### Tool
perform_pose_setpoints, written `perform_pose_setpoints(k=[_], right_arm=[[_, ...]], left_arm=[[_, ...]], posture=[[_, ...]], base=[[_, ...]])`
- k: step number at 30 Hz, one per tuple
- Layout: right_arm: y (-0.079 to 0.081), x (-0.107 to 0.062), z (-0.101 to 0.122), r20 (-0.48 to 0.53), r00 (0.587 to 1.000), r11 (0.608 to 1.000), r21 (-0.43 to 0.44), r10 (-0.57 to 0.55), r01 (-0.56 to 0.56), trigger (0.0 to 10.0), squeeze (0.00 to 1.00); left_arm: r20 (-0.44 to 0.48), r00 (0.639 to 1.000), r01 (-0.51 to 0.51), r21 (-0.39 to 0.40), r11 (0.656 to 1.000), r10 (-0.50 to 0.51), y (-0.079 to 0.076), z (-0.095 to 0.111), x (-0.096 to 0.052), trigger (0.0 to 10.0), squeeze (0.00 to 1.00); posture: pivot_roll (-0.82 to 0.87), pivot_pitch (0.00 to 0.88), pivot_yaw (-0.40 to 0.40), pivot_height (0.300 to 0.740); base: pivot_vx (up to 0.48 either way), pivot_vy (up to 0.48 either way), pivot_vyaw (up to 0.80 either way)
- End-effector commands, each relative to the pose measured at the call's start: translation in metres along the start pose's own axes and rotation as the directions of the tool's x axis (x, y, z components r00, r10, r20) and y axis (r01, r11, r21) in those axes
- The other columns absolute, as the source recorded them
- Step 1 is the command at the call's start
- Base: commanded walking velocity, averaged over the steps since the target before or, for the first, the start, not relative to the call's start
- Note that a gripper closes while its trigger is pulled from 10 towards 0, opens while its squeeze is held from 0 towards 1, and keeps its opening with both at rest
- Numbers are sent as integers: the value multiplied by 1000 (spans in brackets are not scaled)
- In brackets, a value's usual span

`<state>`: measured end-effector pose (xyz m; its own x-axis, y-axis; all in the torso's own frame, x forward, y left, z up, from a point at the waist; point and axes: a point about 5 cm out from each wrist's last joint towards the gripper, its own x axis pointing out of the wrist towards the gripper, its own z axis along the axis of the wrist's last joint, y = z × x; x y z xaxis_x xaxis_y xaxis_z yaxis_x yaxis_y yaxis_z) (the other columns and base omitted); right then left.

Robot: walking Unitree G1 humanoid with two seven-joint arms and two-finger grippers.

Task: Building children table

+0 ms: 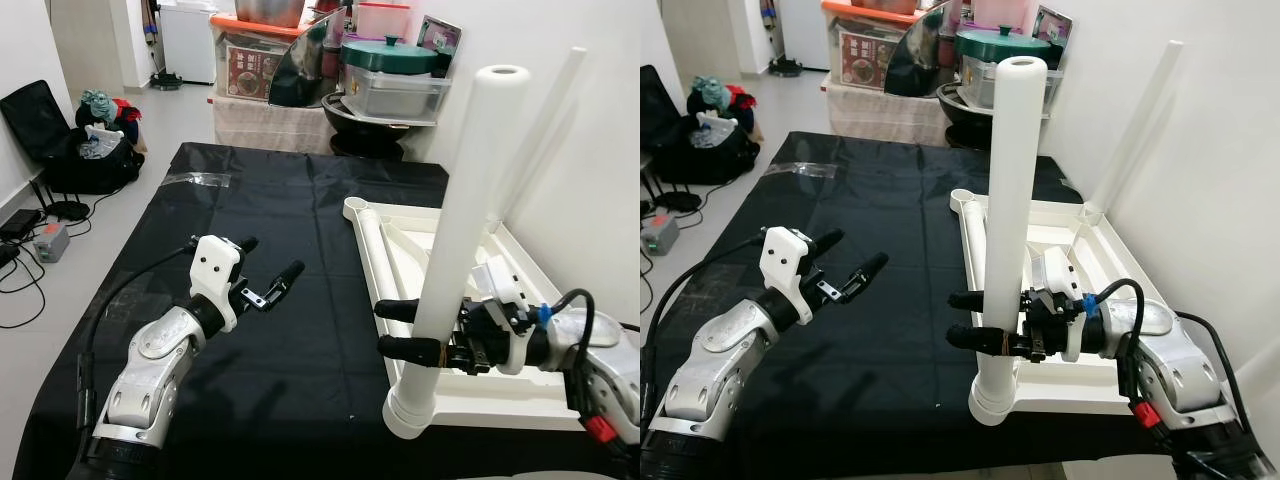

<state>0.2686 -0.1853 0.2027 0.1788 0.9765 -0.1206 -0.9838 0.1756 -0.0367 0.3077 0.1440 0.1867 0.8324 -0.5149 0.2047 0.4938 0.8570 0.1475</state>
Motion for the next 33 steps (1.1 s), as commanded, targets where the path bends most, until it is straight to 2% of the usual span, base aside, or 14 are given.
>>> perform_pose_setpoints(k=[1,2,3,5,12,20,24,27,33], right_arm=[[9,6,-39,-84,995,979,203,49,-30,10000,0],[3,18,-28,14,999,977,206,48,-50,10000,0],[3,18,-28,14,999,977,206,48,-50,10000,0],[1,30,-20,88,994,975,207,60,-77,10000,0],[-7,33,-23,173,985,966,254,6,-51,10000,0],[-7,24,-26,211,974,962,273,-85,24,10000,0],[3,15,-33,207,966,956,277,-157,96,10000,0],[6,14,-35,202,962,955,270,-184,126,10000,0],[13,18,-37,214,924,927,274,-317,255,10000,0]], left_arm=[[-4,1000,0,-10,1000,0,0,-2,0,10000,0],[-5,1000,-5,-12,1000,5,0,-2,-1,10000,0],[-5,1000,-5,-12,1000,5,0,-2,-1,10000,0],[-6,1000,-11,-13,1000,11,1,-2,-2,10000,0],[-18,999,-31,-17,999,31,4,-3,-8,10000,0],[-18,999,-37,-17,999,37,5,-3,-9,10000,0],[-20,999,-33,-15,999,33,7,-3,-8,10000,0],[-19,999,-32,-14,999,32,7,-3,-7,10000,0],[-16,1000,-23,-15,1000,23,6,-2,-3,10000,0]], posture=[[76,0,-117,740],[94,0,-125,740],[94,0,-125,740],[103,0,-131,740],[115,0,-141,740],[104,0,-129,740],[92,0,-117,740],[86,0,-111,740],[74,0,-100,740]], base=[[0,0,0],[0,0,0],[0,0,0],[0,0,0],[0,0,0],[0,0,0],[0,0,0],[0,0,0],[0,0,0]])
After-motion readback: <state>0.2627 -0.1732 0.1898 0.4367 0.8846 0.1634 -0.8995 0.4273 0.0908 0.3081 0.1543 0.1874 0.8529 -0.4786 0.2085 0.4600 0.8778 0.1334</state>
